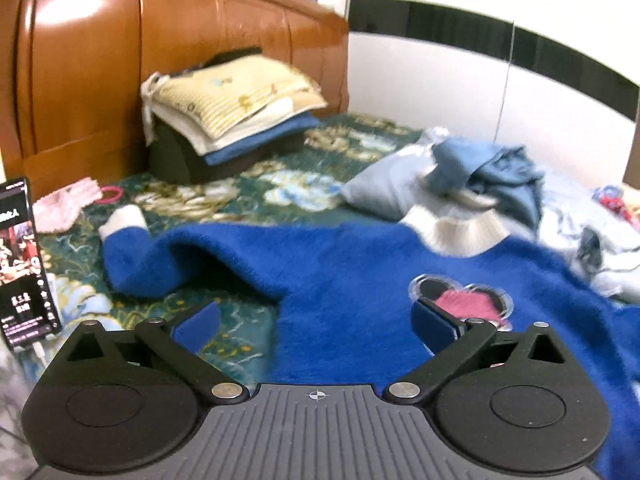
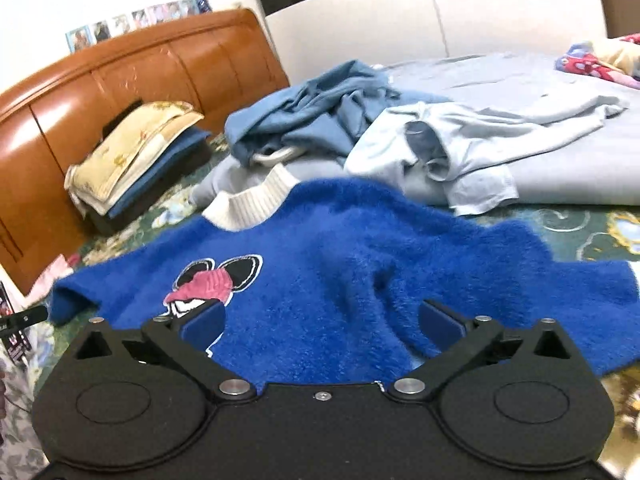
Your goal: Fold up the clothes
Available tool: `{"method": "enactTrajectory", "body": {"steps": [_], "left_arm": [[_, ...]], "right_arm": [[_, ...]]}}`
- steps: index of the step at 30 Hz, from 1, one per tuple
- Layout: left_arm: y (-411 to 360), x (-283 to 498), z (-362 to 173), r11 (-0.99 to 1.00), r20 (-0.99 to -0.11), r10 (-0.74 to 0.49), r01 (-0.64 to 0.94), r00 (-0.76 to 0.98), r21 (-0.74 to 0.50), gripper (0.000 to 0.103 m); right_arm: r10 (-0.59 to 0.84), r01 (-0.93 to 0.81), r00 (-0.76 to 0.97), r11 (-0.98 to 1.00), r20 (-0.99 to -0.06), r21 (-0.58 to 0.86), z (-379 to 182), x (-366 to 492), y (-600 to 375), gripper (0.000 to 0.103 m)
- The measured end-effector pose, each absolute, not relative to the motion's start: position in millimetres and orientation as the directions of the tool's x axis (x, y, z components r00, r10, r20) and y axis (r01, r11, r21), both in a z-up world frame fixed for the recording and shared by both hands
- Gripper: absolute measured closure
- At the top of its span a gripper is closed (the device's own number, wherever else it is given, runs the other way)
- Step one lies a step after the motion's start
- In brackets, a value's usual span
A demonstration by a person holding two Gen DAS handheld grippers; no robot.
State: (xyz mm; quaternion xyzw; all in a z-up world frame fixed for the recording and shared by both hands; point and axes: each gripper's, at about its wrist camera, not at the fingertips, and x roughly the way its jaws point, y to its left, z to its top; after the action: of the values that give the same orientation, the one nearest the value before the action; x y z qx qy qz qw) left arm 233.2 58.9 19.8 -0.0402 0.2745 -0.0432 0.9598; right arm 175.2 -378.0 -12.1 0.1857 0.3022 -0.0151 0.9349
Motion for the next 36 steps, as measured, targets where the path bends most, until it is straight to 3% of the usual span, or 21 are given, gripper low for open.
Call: {"method": "enactTrajectory", "body": {"steps": [12, 17, 23, 28, 32, 35, 36], "left_arm": [[13.2, 198.4, 18.8, 0.980, -0.511, -0.201, 0.174, 0.836, -0.101, 0.000], [-5.5, 197.2, 11.9, 0.975, -0.532, -0.214, 0.209, 0.819, -0.070, 0.000], [-15.8, 194.8, 4.8, 0.971, -0.548, -0.213, 0.236, 0.809, -0.030, 0.000], [-20.4, 194.6, -0.7, 0.969, -0.560, -0.214, 0.247, 0.800, -0.018, 0.000], [-23.2, 196.3, -6.2, 0.966, -0.575, -0.221, 0.257, 0.787, -0.019, 0.000], [-25.0, 197.0, -9.7, 0.964, -0.583, -0.225, 0.264, 0.780, -0.019, 0.000], [-25.1, 197.1, -10.5, 0.964, -0.585, -0.226, 0.266, 0.779, -0.018, 0.000]], "right_arm": [[-0.130, 0.463, 0.762, 0.794, -0.634, 0.394, -32.1, 103.4, -485.1, 0.001], [-0.149, 0.582, 0.742, 0.627, -0.654, 0.517, -61.5, 86.0, -529.8, 0.004], [-0.184, 0.598, 0.766, 0.556, -0.616, 0.578, -77.8, 96.5, -541.5, 0.015], [-0.196, 0.599, 0.775, 0.530, -0.601, 0.600, -82.2, 111.8, -543.9, 0.019], [-0.214, 0.596, 0.785, 0.515, -0.581, 0.616, -86.4, 121.9, -545.7, 0.039], [-0.242, 0.607, 0.785, 0.486, -0.571, 0.629, -93.3, 120.1, -550.7, 0.063], [-0.248, 0.595, 0.795, 0.492, -0.553, 0.635, -86.7, 119.5, -550.1, 0.079]]}}
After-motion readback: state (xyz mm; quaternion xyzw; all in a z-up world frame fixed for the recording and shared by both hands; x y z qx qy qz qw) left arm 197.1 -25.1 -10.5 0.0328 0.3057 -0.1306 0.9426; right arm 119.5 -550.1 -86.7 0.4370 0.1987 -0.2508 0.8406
